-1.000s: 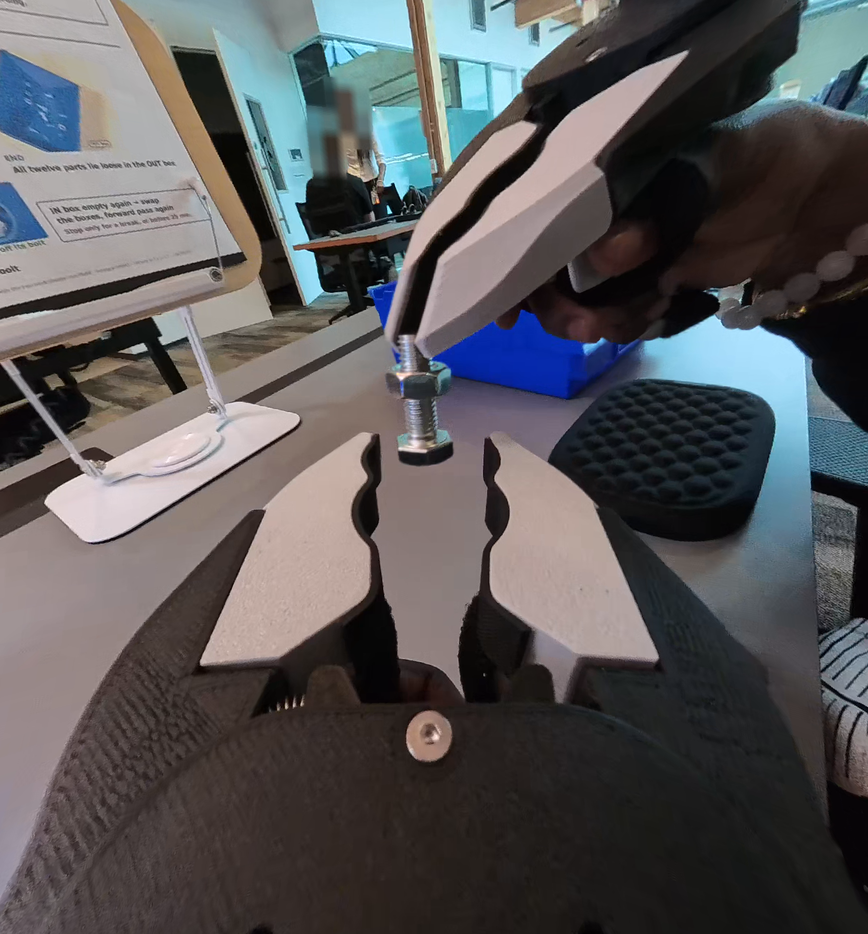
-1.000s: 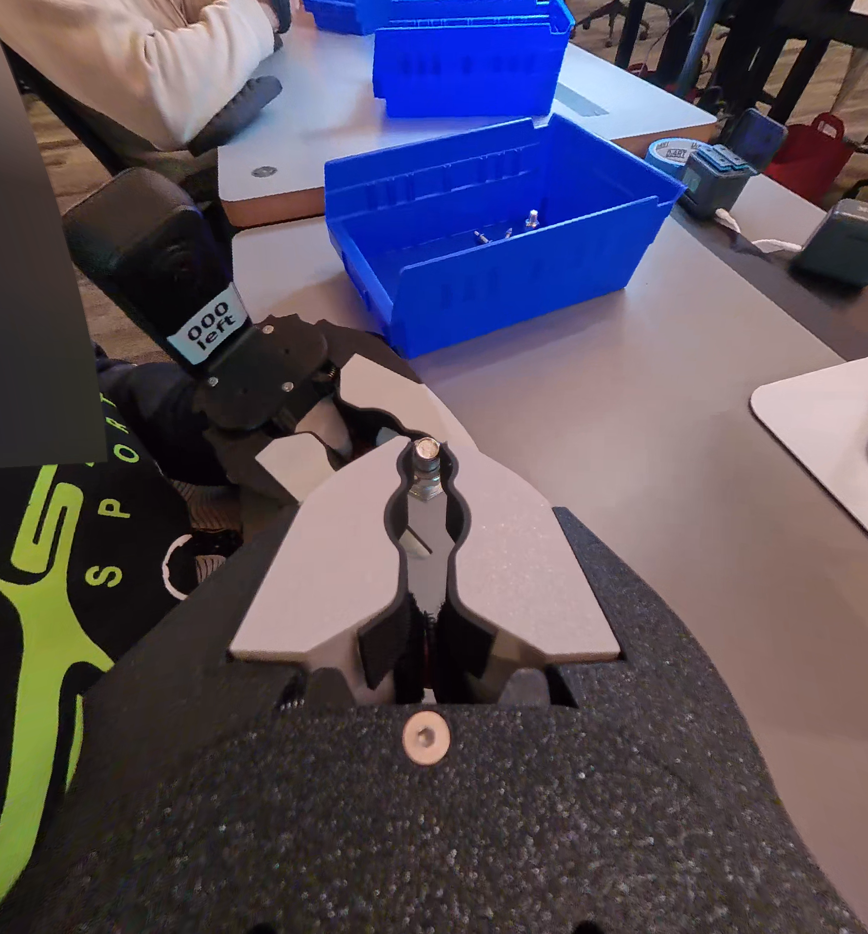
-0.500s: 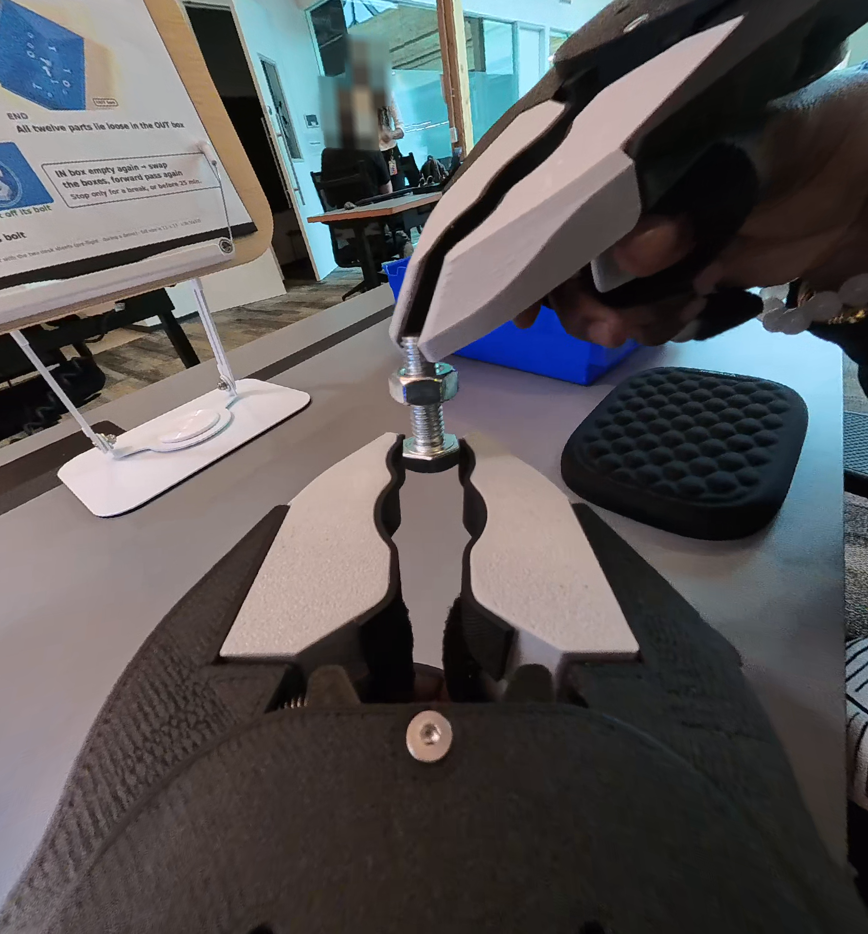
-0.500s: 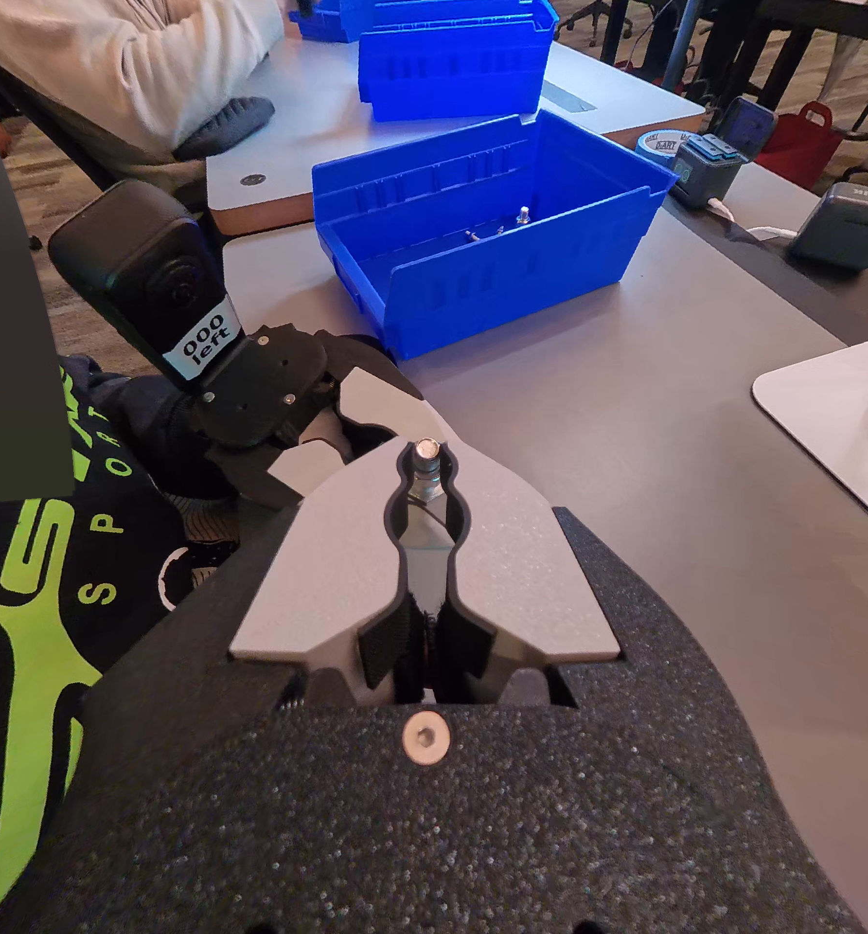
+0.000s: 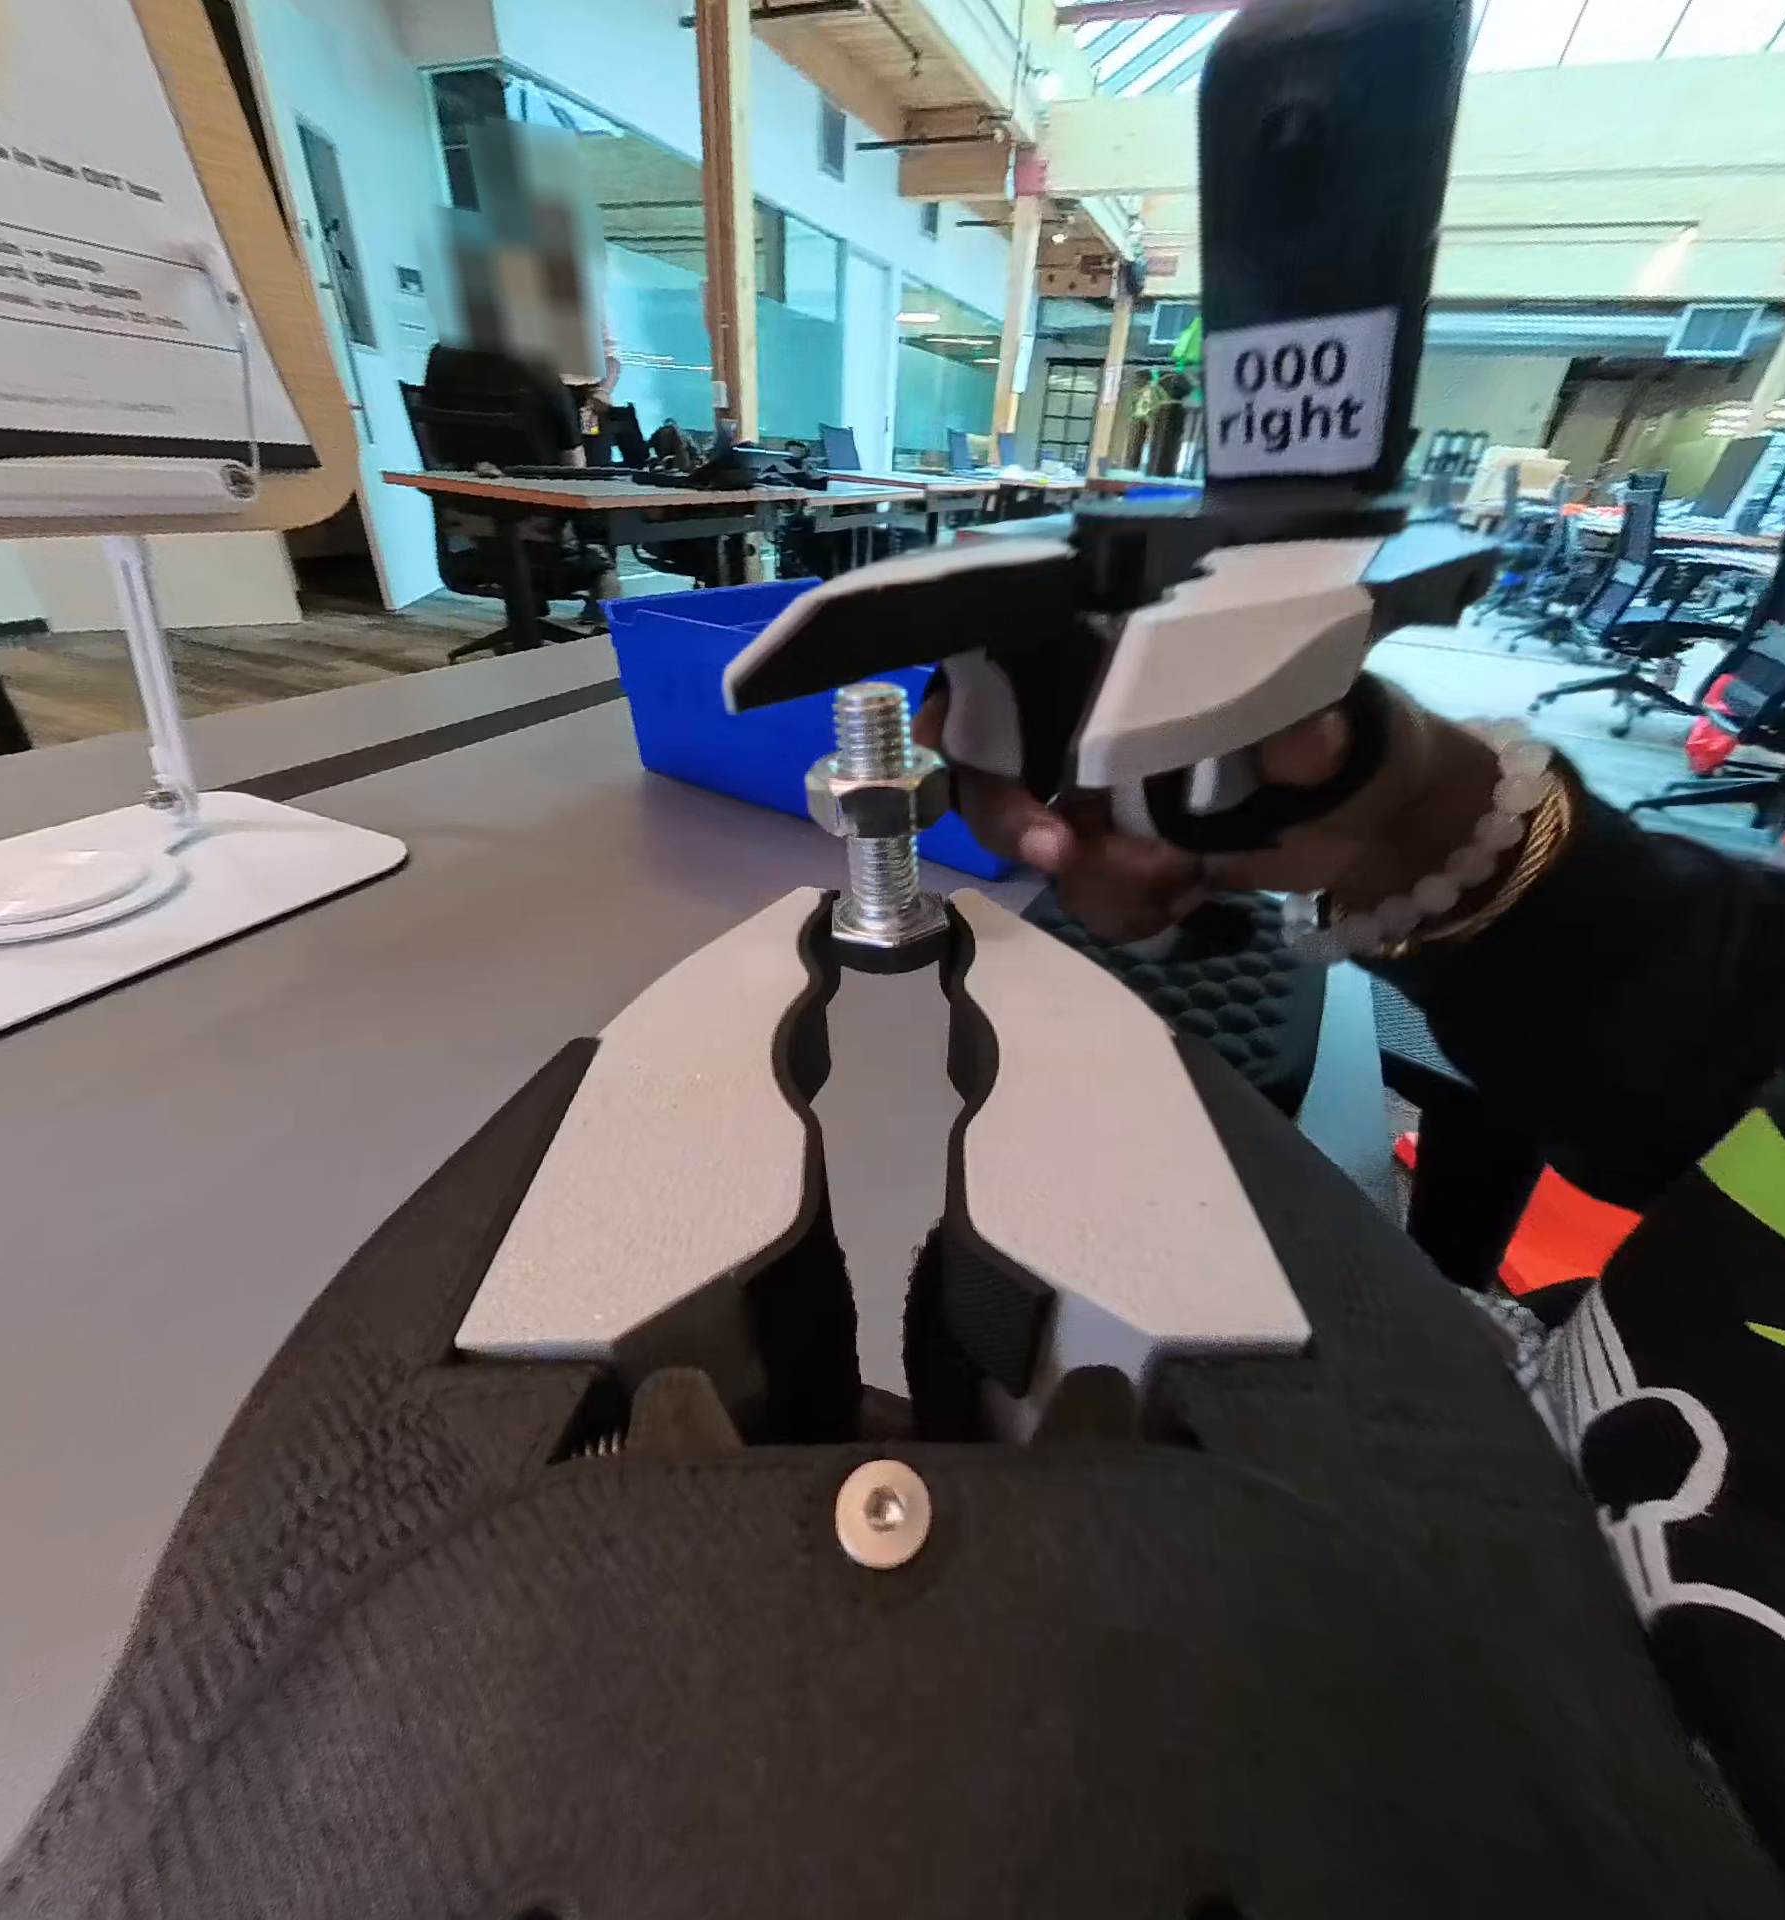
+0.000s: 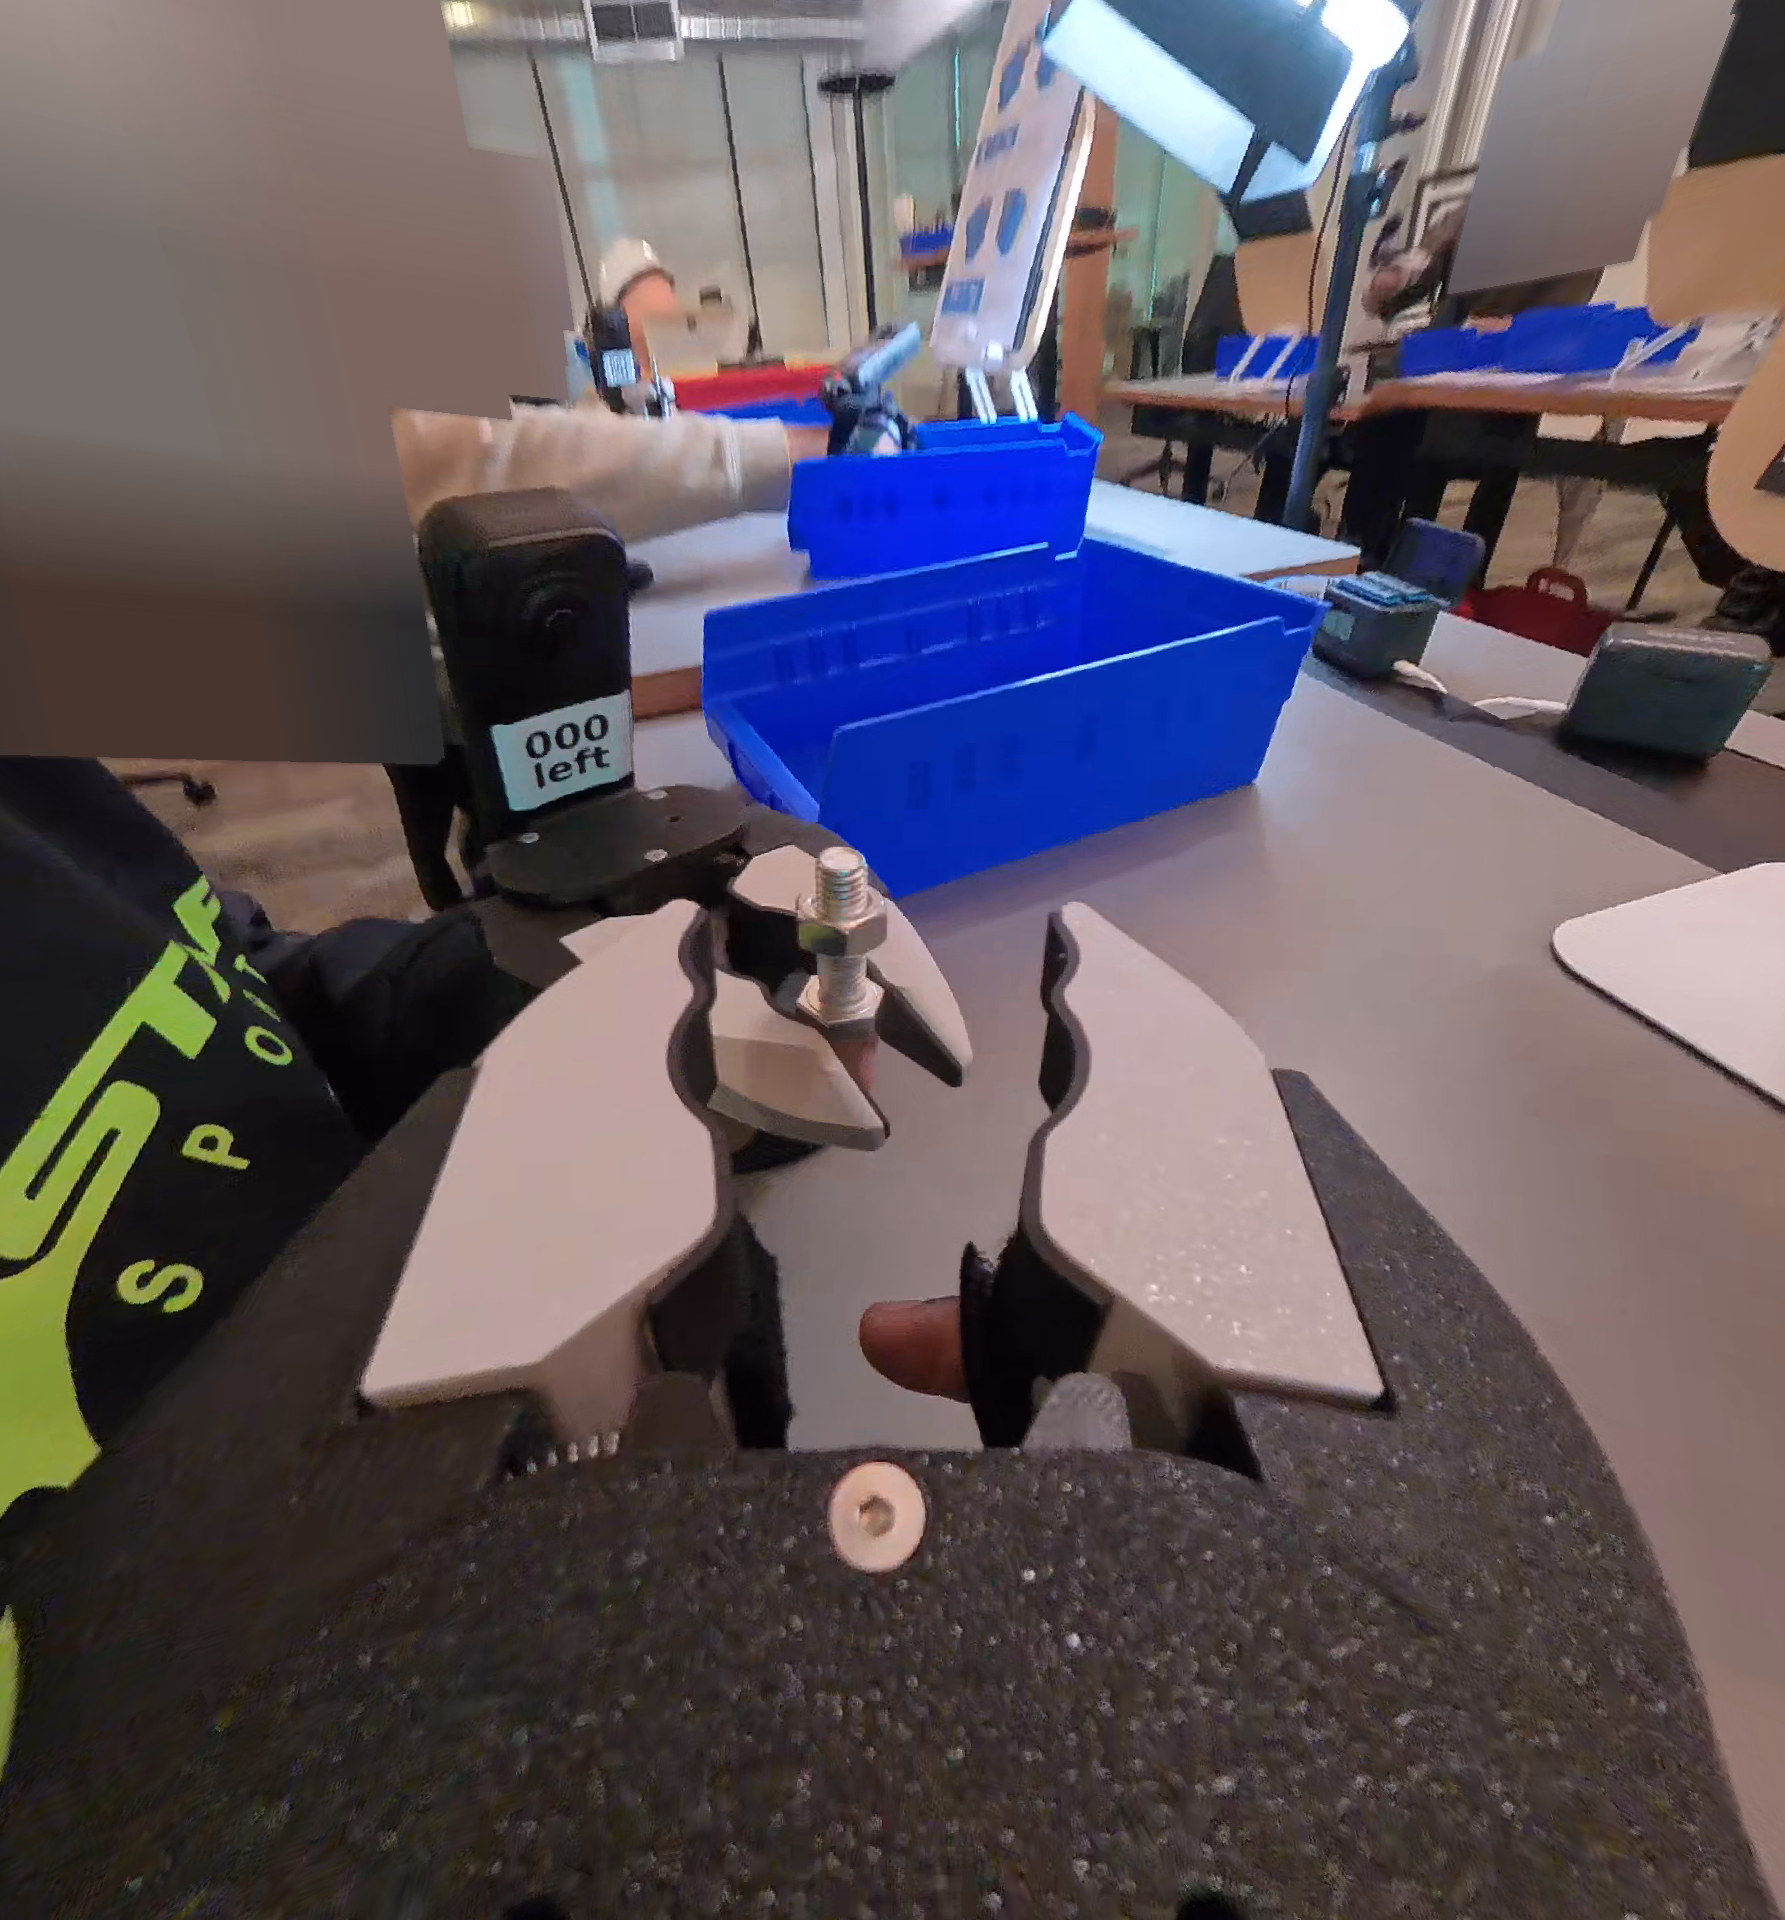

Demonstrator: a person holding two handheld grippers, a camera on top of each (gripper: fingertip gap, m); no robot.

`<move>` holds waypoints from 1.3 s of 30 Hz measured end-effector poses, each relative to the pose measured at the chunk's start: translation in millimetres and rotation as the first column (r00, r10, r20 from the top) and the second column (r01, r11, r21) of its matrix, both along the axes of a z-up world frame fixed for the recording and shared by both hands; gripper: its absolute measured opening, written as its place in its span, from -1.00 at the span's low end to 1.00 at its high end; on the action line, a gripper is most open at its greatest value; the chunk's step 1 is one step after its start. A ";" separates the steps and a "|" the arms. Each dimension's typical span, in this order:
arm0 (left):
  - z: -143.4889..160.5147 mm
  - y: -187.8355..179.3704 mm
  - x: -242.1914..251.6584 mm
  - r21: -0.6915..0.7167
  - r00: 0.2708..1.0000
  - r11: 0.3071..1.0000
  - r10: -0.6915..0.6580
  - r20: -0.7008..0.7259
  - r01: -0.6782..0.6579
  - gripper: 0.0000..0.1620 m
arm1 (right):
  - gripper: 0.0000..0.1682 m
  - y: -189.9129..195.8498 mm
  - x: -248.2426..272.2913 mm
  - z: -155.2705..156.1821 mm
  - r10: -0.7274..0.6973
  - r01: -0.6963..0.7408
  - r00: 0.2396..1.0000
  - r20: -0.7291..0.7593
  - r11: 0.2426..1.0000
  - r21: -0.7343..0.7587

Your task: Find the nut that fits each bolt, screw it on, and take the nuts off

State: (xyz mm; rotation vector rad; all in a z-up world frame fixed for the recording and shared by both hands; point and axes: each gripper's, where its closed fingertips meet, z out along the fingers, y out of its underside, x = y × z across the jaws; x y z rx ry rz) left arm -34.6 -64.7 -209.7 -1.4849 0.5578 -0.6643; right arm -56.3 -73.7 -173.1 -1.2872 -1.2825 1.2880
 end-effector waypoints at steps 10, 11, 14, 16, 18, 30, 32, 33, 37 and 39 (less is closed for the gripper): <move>-5.6 -7.8 13.1 -0.010 0.995 0.996 -0.092 -0.031 0.092 -0.77 | -0.35 -3.6 -12.4 -12.2 -0.016 0.015 0.998 -0.067 1.000 -0.014; -5.2 -8.6 13.4 -0.008 0.995 0.995 -0.099 -0.027 0.099 -0.77 | -0.37 -1.9 -10.6 -12.7 -0.022 0.021 0.998 -0.066 1.000 -0.015; -3.7 -10.0 13.3 -0.005 0.994 0.994 -0.111 -0.014 0.111 -0.78 | -0.38 0.2 -1.4 -11.1 -0.018 0.018 0.997 -0.077 1.000 -0.011; -3.5 -10.0 12.8 -0.008 0.993 0.993 -0.115 -0.007 0.115 -0.78 | -0.40 2.6 7.1 -10.1 -0.023 0.023 0.996 -0.089 1.000 -0.001; -2.9 -10.3 12.4 -0.008 0.993 0.993 -0.120 0.002 0.120 -0.78 | -0.60 10.6 16.2 -10.7 -0.065 0.065 0.993 -0.097 0.998 -0.001; -6.3 -11.6 15.8 -0.004 0.992 0.992 -0.124 -0.035 0.124 -0.78 | -0.48 -9.7 4.1 -7.2 0.018 -0.021 0.989 -0.150 1.000 -0.019; -6.8 -11.8 16.3 -0.002 0.991 0.992 -0.124 -0.042 0.124 -0.78 | -0.46 -13.0 -3.1 -9.0 0.030 -0.033 0.990 -0.140 0.999 -0.016; -6.8 -12.0 16.5 -0.001 0.991 0.992 -0.125 -0.042 0.125 -0.78 | -0.46 -13.5 -5.8 -10.0 0.031 -0.034 0.990 -0.135 0.999 -0.015; -7.6 -12.6 17.5 0.001 0.990 0.992 -0.128 -0.052 0.129 -0.78 | -0.47 -13.4 -9.3 -10.8 0.030 -0.033 0.990 -0.139 0.999 -0.023; -7.8 -13.4 18.2 0.005 0.990 0.991 -0.132 -0.058 0.132 -0.78 | -0.48 -10.8 -7.0 -11.5 0.018 -0.021 0.991 -0.135 1.000 -0.020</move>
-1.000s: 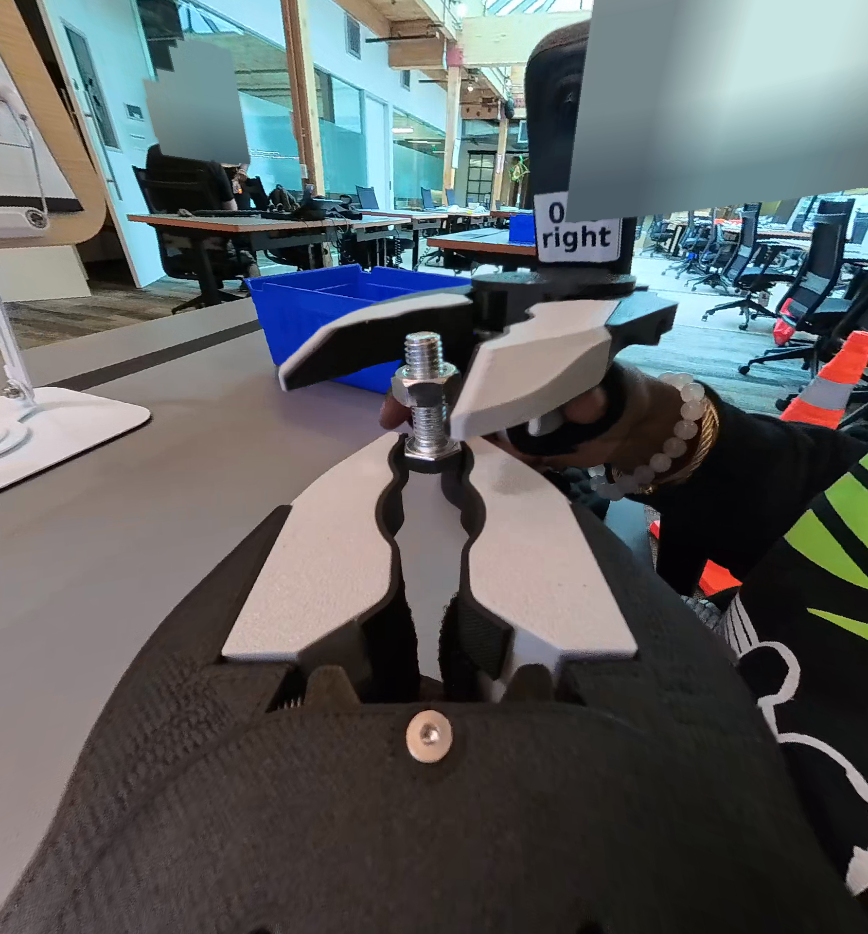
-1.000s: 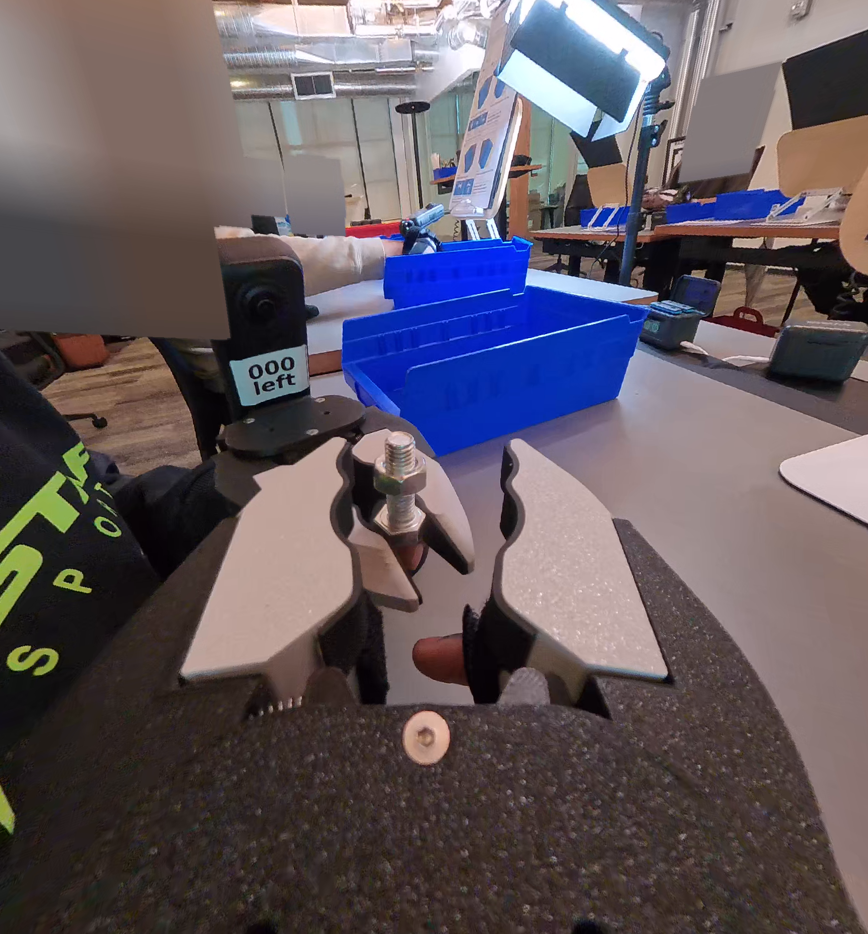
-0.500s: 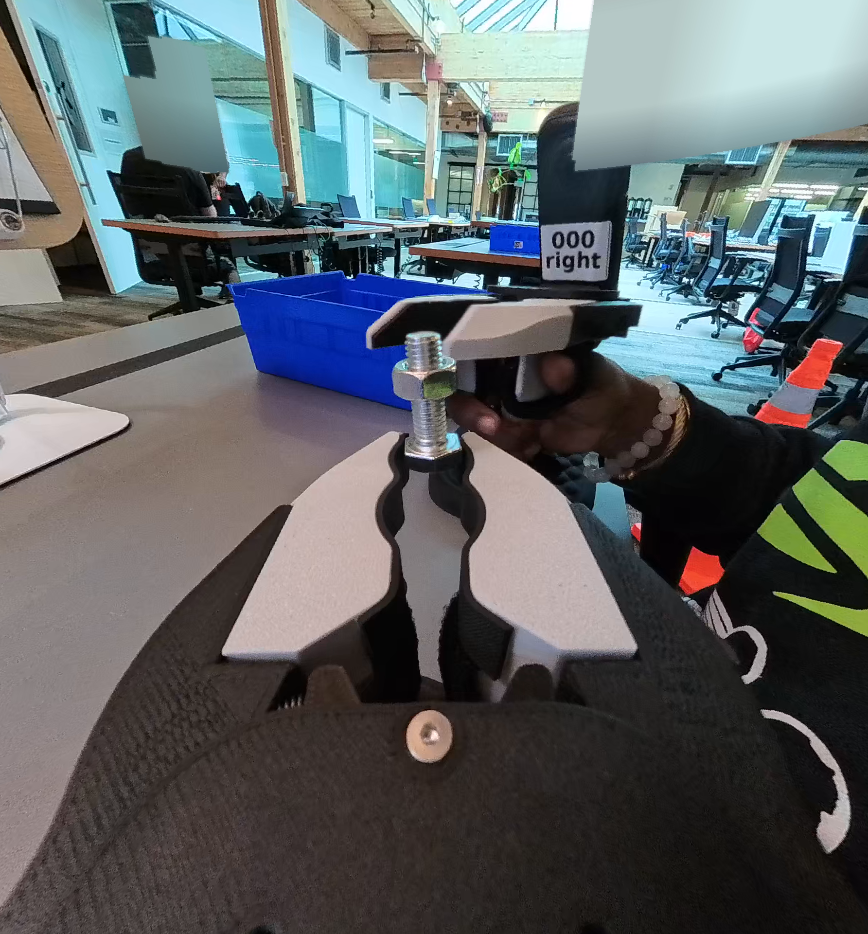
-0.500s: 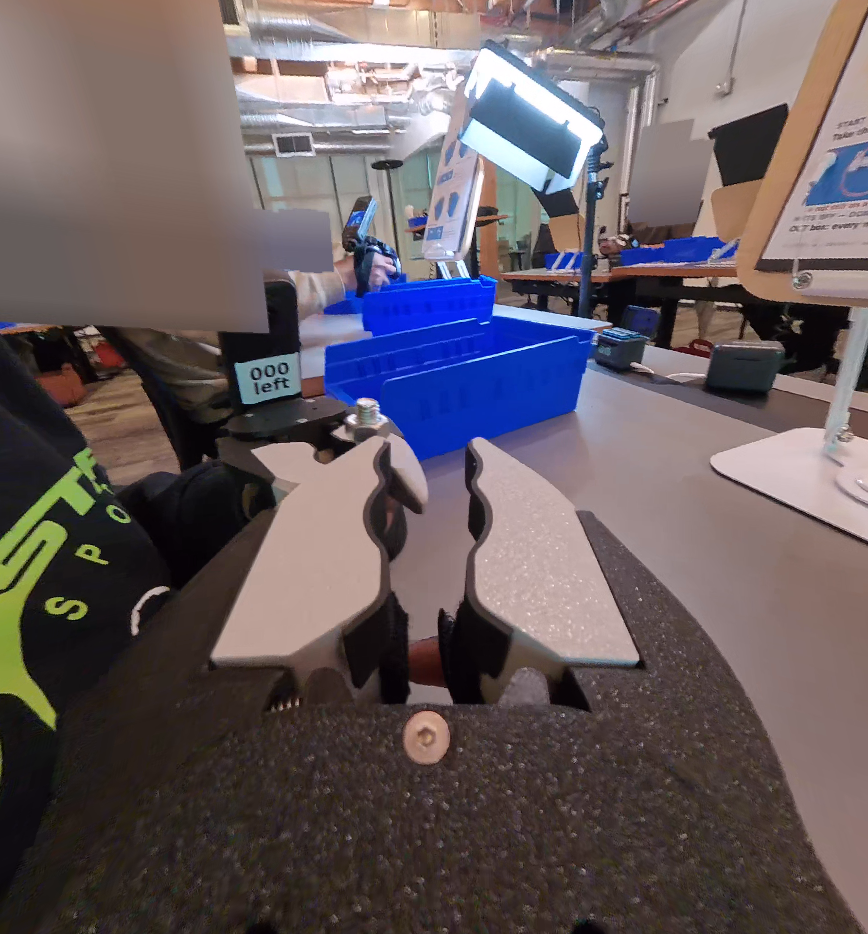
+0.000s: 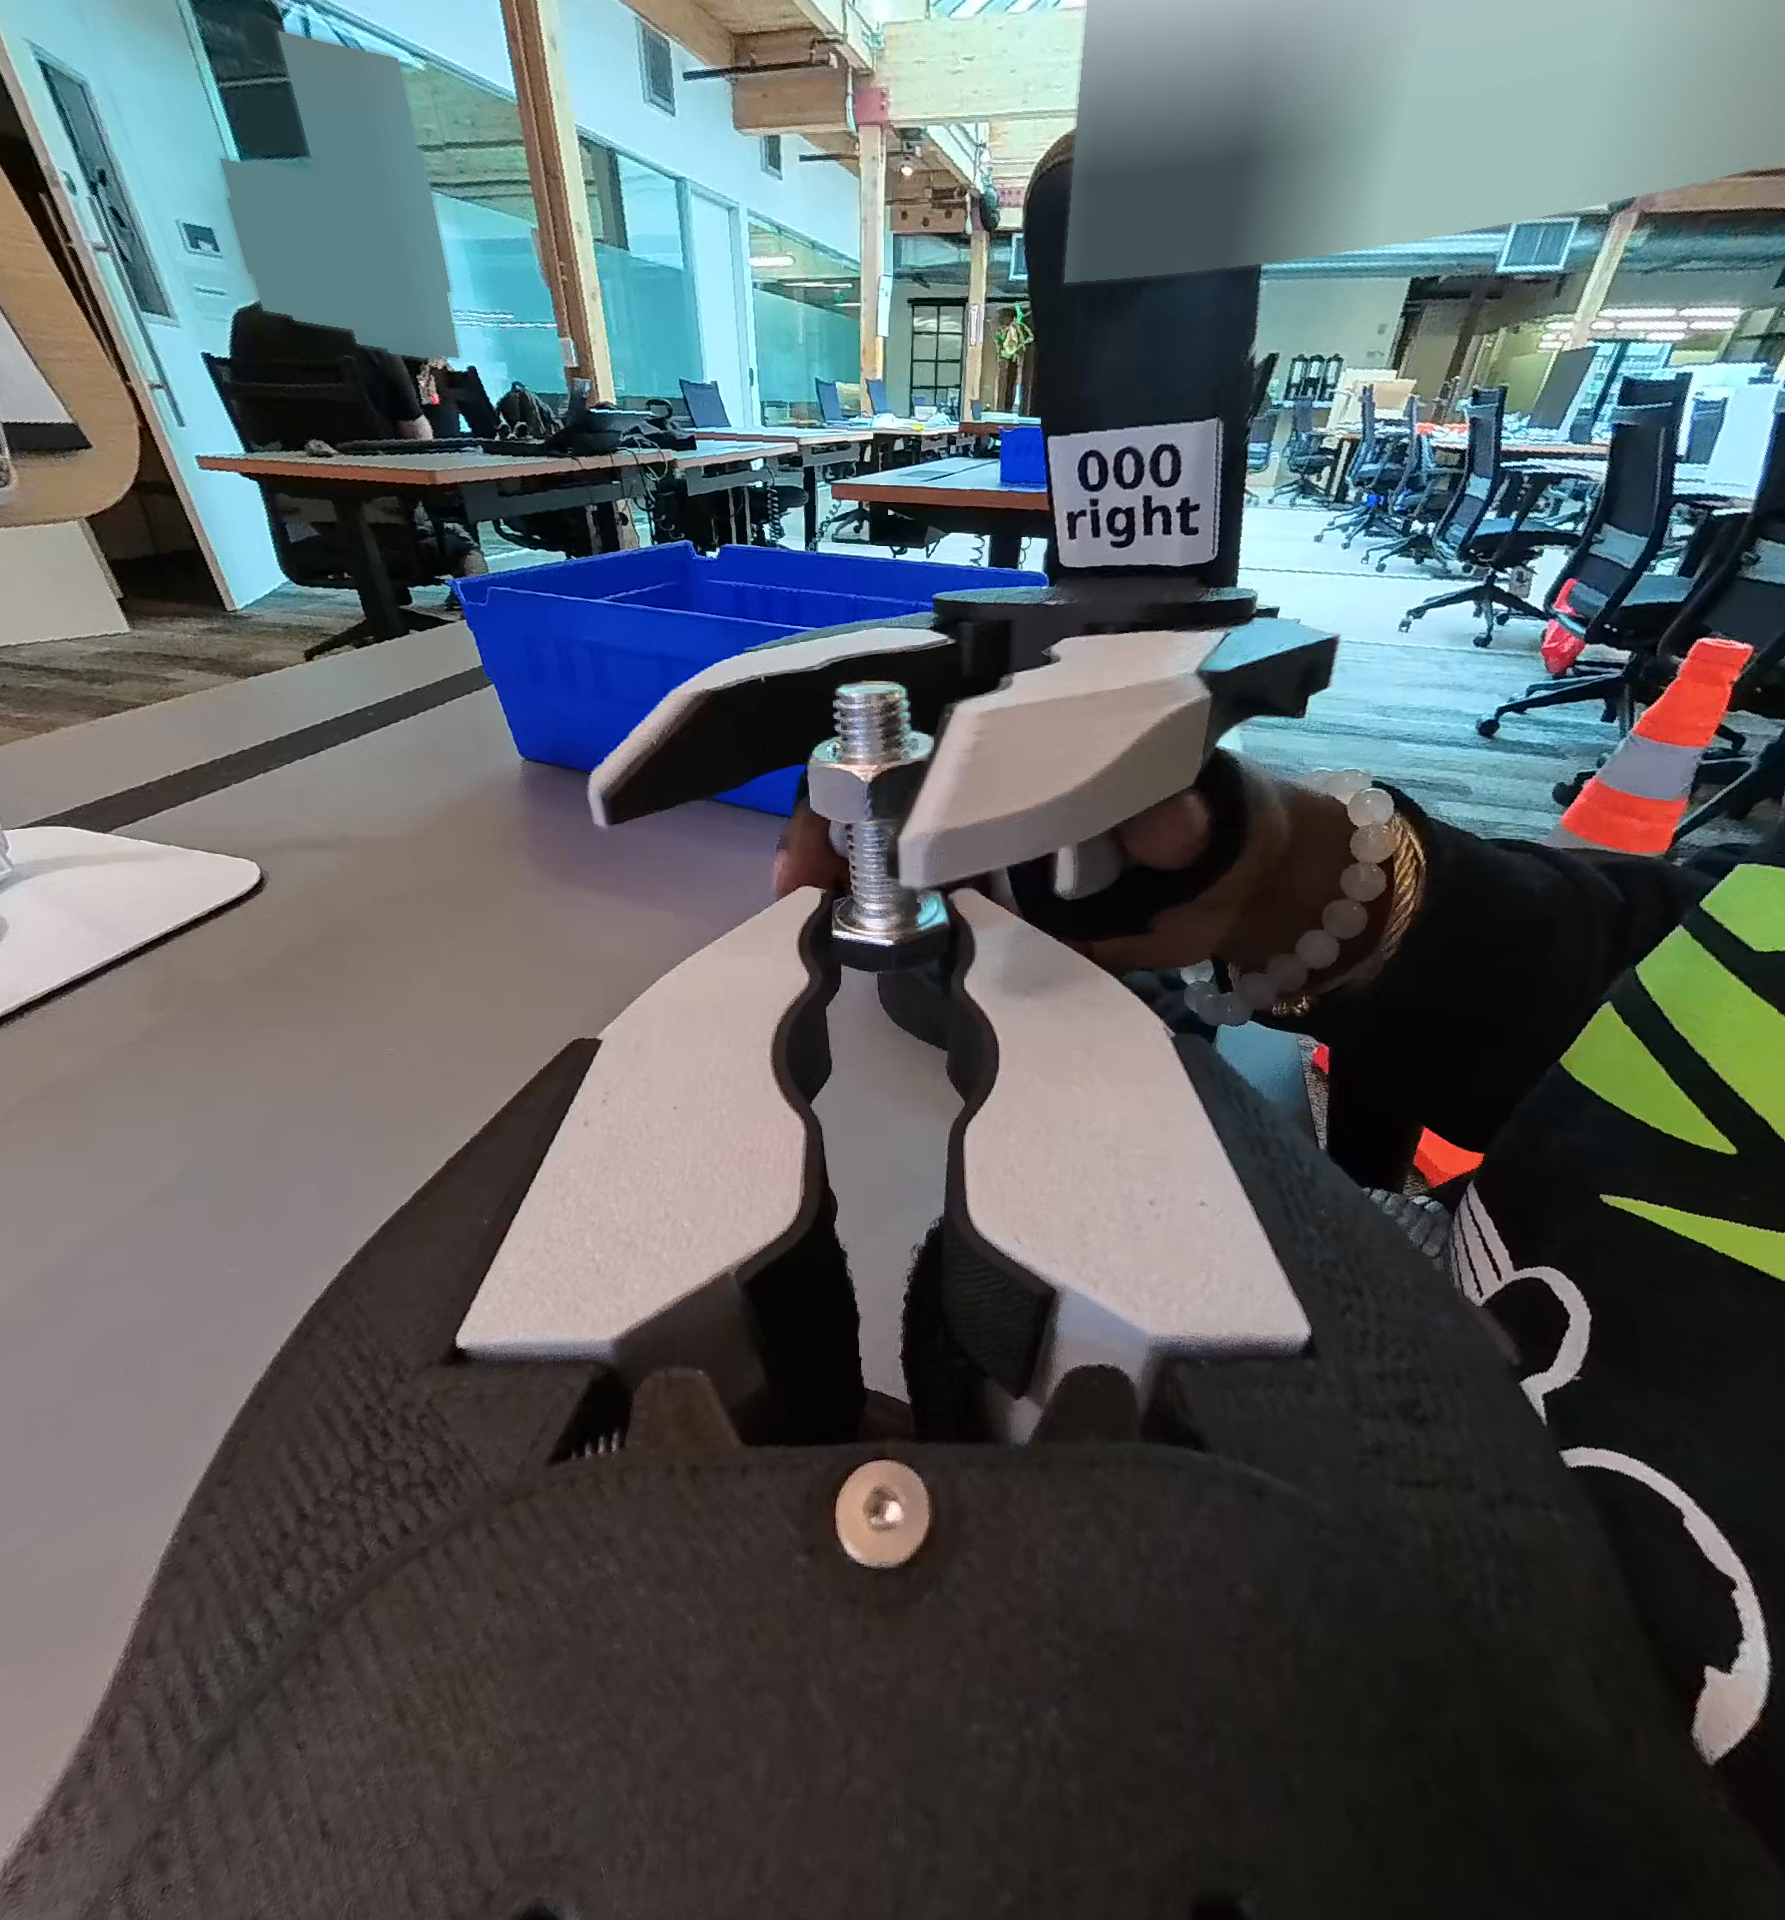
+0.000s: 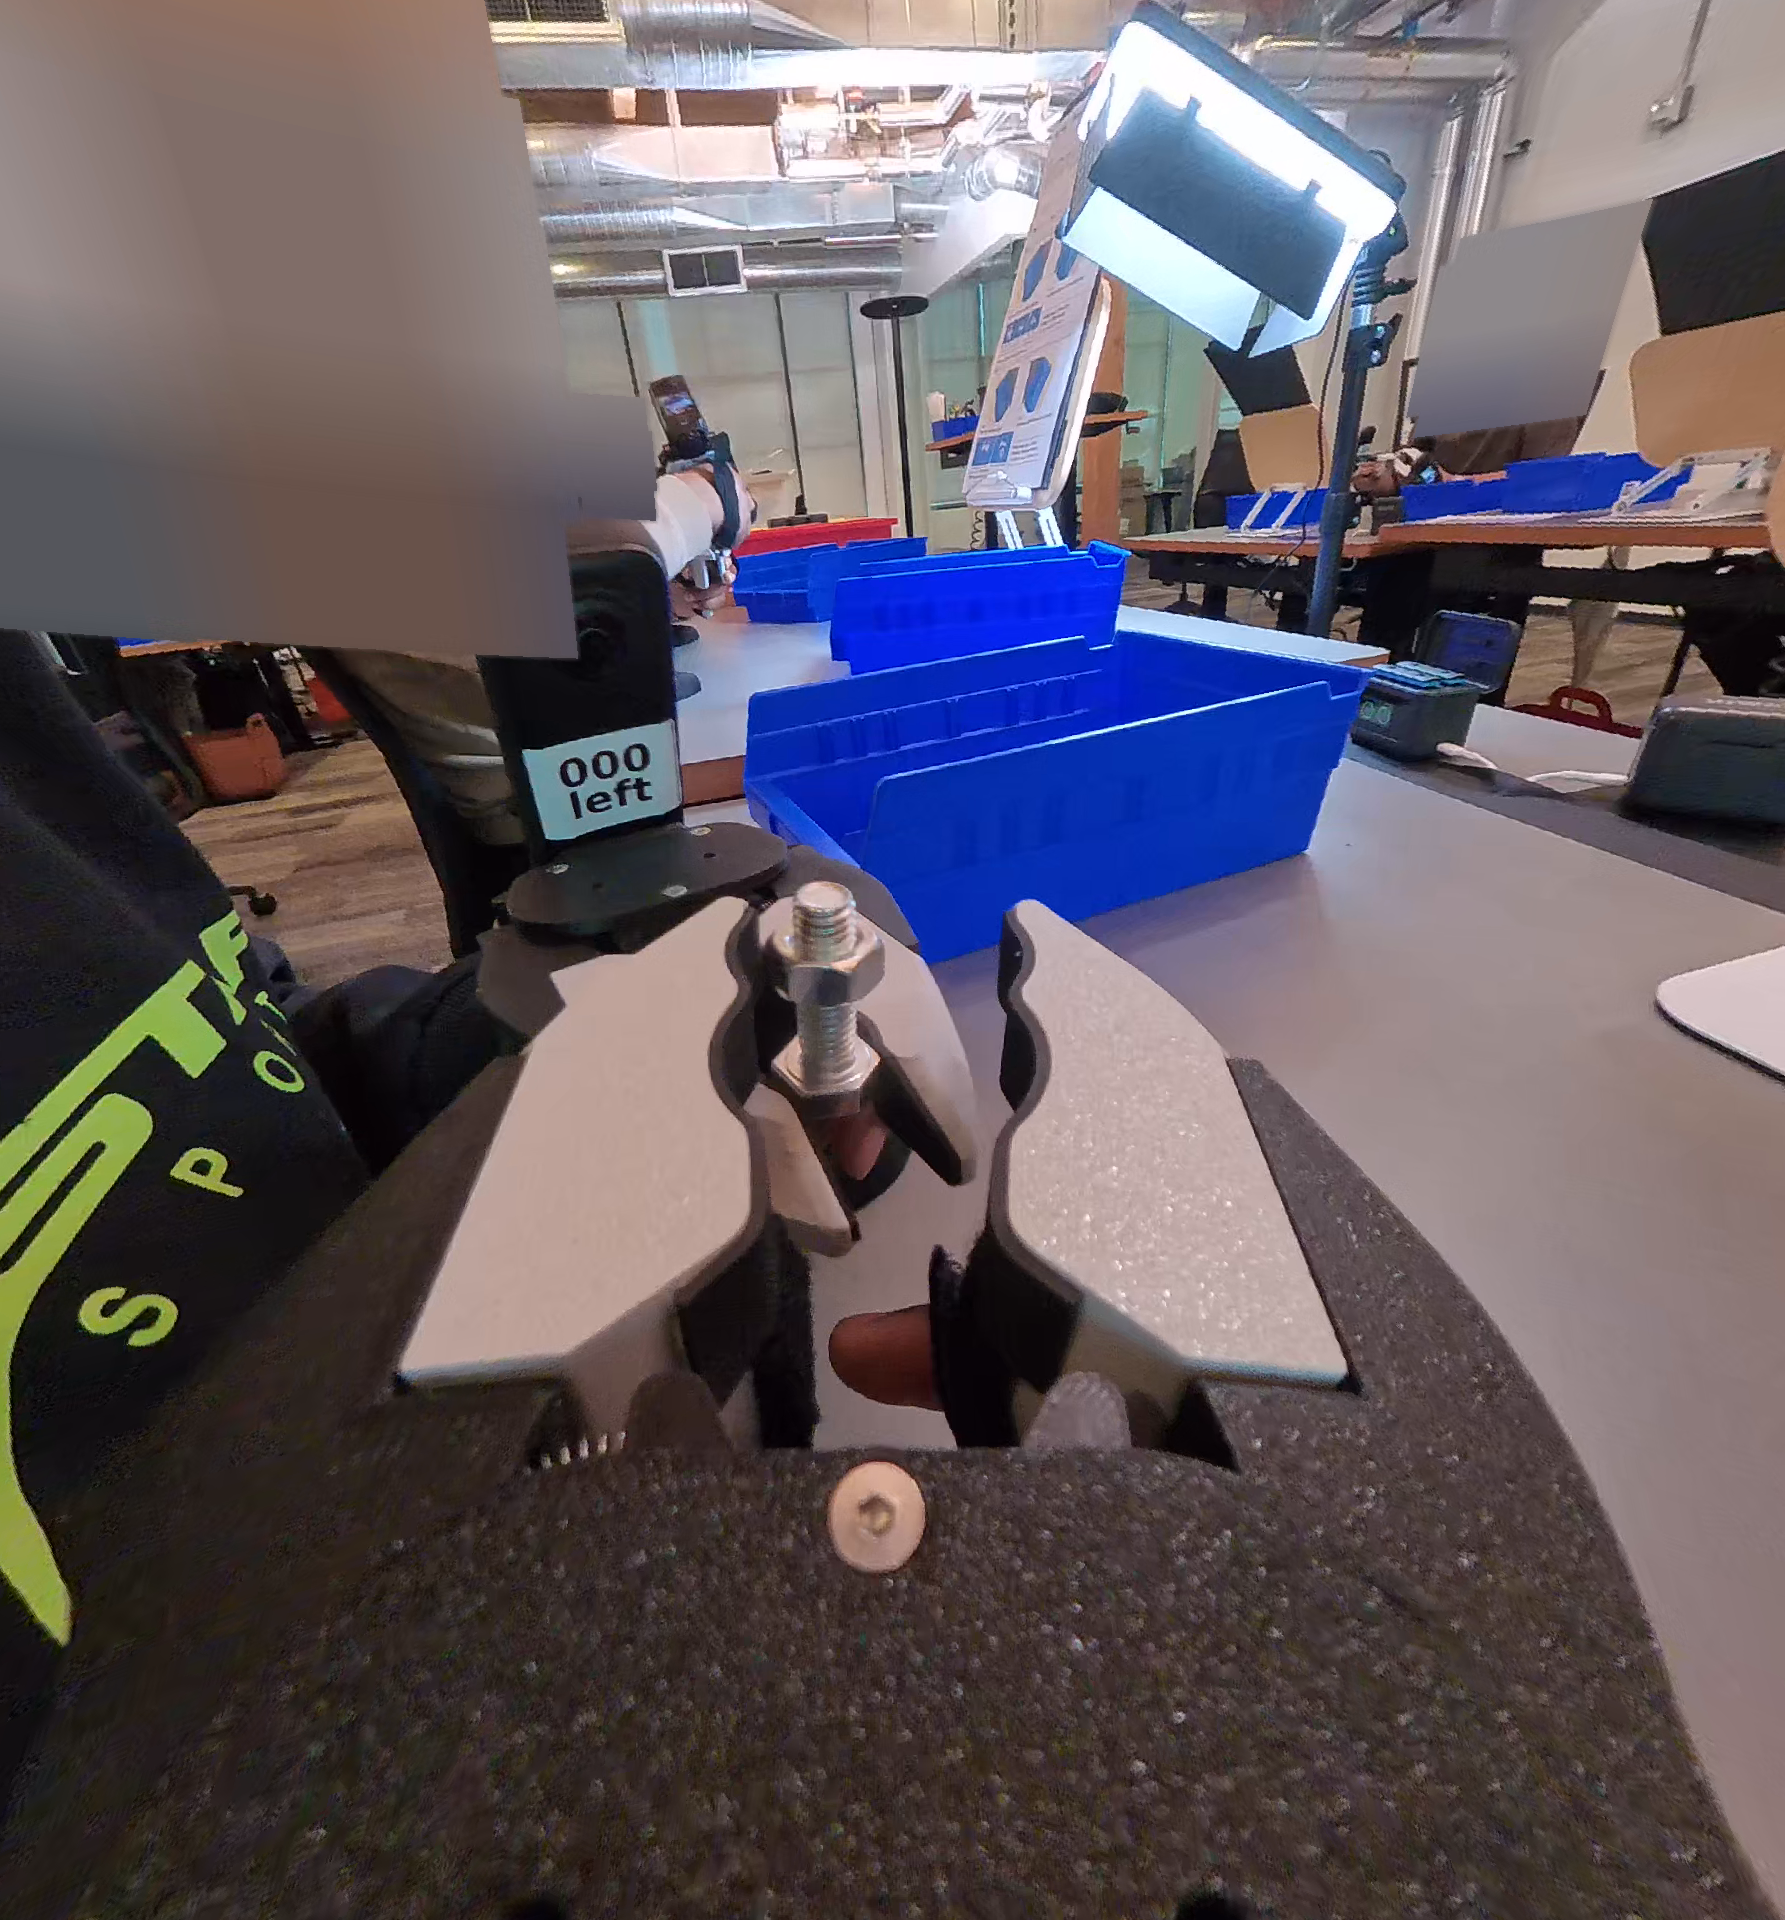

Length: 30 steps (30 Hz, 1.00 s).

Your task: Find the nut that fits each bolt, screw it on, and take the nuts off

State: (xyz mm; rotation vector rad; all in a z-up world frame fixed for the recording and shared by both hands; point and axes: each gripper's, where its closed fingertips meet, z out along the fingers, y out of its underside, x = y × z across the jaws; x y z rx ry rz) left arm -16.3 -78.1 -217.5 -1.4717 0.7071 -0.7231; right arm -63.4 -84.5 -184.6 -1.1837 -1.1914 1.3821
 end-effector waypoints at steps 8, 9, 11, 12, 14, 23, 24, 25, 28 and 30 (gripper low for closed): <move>2.2 0.1 -2.2 -0.002 1.000 1.000 -0.001 0.024 0.001 -0.78 | -0.68 24.1 36.8 4.5 -0.107 0.108 0.993 -0.043 0.994 0.009; 1.9 0.0 -1.9 -0.002 1.000 1.000 -0.002 0.021 0.002 -0.78 | -0.73 25.5 40.6 5.7 -0.113 0.114 0.992 -0.055 0.993 0.007; 1.7 0.1 -1.8 -0.002 1.000 1.000 -0.001 0.019 0.001 -0.78 | -0.75 25.5 44.3 7.7 -0.113 0.113 0.991 -0.069 0.994 -0.001; 1.6 0.3 -1.9 -0.003 1.000 1.000 0.001 0.019 0.000 -0.78 | -0.75 24.2 44.2 8.2 -0.106 0.106 0.992 -0.072 0.994 -0.002; 1.3 0.2 -1.6 -0.003 1.000 1.000 -0.001 0.017 0.001 -0.78 | -0.69 18.3 40.2 8.0 -0.076 0.076 0.995 -0.071 0.997 -0.003; -0.1 -0.4 -0.4 0.001 1.000 1.000 -0.003 0.003 0.003 -0.78 | -0.52 -8.0 5.7 3.2 0.041 -0.041 0.999 -0.032 0.999 0.006; -0.3 -0.5 -0.1 0.001 1.000 1.000 -0.003 0.000 0.003 -0.78 | -0.52 -8.1 3.3 3.7 0.043 -0.043 0.999 -0.034 0.999 0.001; -0.5 -0.8 0.2 0.002 1.000 1.000 -0.004 -0.002 0.004 -0.78 | -0.51 -8.1 1.5 4.2 0.044 -0.044 0.998 -0.035 0.999 -0.003; -0.7 -1.1 0.5 0.004 1.000 1.000 -0.007 -0.004 0.007 -0.78 | -0.52 -7.1 -1.4 3.6 0.038 -0.039 0.999 -0.033 0.999 -0.008; -0.6 -1.4 0.7 0.005 1.000 1.000 -0.008 -0.004 0.008 -0.78 | -0.52 -5.7 -0.8 2.1 0.031 -0.031 0.999 -0.026 1.000 -0.005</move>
